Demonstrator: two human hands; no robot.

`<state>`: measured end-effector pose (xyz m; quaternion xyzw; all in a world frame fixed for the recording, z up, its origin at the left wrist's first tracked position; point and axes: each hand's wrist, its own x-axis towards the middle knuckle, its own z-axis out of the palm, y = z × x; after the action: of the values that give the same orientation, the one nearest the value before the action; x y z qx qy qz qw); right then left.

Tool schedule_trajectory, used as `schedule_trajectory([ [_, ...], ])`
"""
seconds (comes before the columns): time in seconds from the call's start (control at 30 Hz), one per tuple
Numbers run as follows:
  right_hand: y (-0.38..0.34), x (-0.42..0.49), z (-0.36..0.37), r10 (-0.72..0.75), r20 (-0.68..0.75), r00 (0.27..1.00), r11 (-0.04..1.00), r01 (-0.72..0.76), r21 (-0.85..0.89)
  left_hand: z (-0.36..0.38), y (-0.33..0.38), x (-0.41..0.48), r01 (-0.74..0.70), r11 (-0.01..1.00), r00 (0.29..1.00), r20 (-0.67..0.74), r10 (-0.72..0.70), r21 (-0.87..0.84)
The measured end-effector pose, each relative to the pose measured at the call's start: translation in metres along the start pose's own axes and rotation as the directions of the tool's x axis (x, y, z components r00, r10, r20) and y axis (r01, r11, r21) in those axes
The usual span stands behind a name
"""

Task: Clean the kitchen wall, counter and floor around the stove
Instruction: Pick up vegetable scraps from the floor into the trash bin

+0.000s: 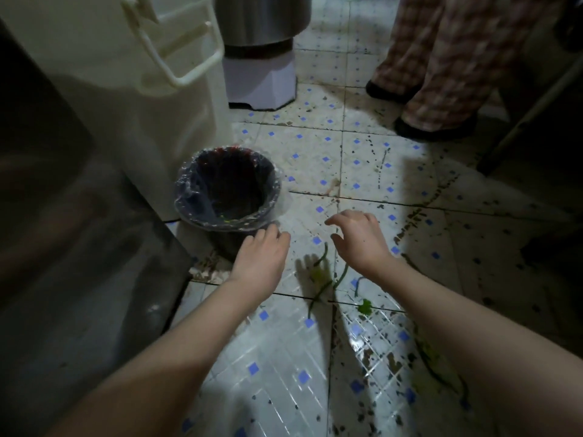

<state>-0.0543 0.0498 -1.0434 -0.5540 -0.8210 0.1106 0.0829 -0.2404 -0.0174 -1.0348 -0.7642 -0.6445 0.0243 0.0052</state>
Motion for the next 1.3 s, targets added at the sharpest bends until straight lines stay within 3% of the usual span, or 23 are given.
schedule_trajectory([
  [0.3,0.064,-0.058,0.031,0.112,0.143,0.983,0.994,-0.109,-0.028,0.05,0.049,0.017,-0.115,0.993,0.983,0.143,0.113,0.002],
  [0.73,0.096,-0.064,0.077,0.184,0.164,0.969,0.979,-0.196,0.062,0.109,0.075,0.072,-0.073,0.997,0.958,0.277,0.071,-0.004],
  [1.17,0.116,-0.079,0.096,0.225,0.129,0.966,0.958,-0.244,0.153,0.15,0.08,0.099,0.022,0.999,0.97,0.243,-0.027,0.024],
  [1.3,0.114,-0.079,0.095,0.241,0.124,0.963,0.953,-0.258,0.156,0.146,0.078,0.084,0.037,0.999,0.984,0.173,-0.035,-0.013],
])
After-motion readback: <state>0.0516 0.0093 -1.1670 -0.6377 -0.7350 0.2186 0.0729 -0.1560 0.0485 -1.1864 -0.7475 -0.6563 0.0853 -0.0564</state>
